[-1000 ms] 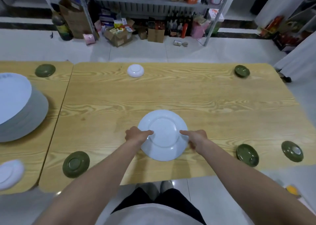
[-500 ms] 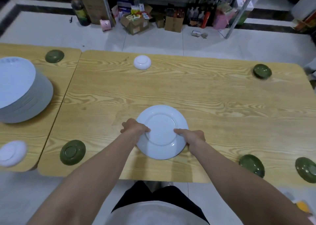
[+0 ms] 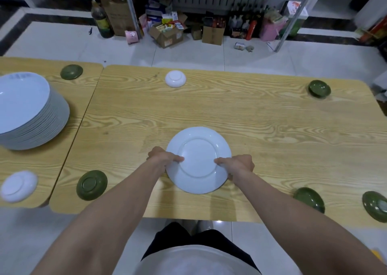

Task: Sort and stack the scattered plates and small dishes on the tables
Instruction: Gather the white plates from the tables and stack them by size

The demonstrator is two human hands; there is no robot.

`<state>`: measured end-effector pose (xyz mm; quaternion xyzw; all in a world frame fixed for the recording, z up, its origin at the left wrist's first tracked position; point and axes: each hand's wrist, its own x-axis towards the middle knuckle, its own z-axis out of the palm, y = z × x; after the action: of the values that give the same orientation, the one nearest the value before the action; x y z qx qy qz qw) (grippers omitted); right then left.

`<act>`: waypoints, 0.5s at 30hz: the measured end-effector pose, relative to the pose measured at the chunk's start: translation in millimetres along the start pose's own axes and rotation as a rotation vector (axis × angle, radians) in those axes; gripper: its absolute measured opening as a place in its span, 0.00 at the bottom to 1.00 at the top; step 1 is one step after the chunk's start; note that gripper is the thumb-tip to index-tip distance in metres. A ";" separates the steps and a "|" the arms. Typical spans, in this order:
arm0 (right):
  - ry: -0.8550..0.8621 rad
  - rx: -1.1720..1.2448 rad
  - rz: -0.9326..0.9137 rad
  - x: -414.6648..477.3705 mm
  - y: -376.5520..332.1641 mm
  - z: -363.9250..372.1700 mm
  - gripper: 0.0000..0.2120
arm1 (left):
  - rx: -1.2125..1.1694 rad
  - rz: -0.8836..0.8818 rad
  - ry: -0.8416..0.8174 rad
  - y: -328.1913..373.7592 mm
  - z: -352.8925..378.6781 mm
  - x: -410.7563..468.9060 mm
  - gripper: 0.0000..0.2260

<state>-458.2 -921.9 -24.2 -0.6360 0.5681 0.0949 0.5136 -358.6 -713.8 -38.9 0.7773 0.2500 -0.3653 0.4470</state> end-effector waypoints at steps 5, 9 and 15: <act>0.018 0.165 -0.003 -8.0 -4.0 -4.9 0.18 | -0.153 0.114 -0.024 7.8 -3.2 -14.9 0.26; 0.020 0.345 -0.063 -22.1 -26.2 -6.4 0.14 | -0.155 0.239 0.067 25.9 -7.7 -26.2 0.25; 0.115 0.673 -0.137 -43.7 -60.0 -8.3 0.18 | -0.211 0.370 0.066 66.5 -18.5 -45.1 0.12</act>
<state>-427.5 -911.3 43.1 -0.4718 0.5516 -0.1684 0.6670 -332.1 -732.0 37.0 0.7706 0.1543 -0.2230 0.5767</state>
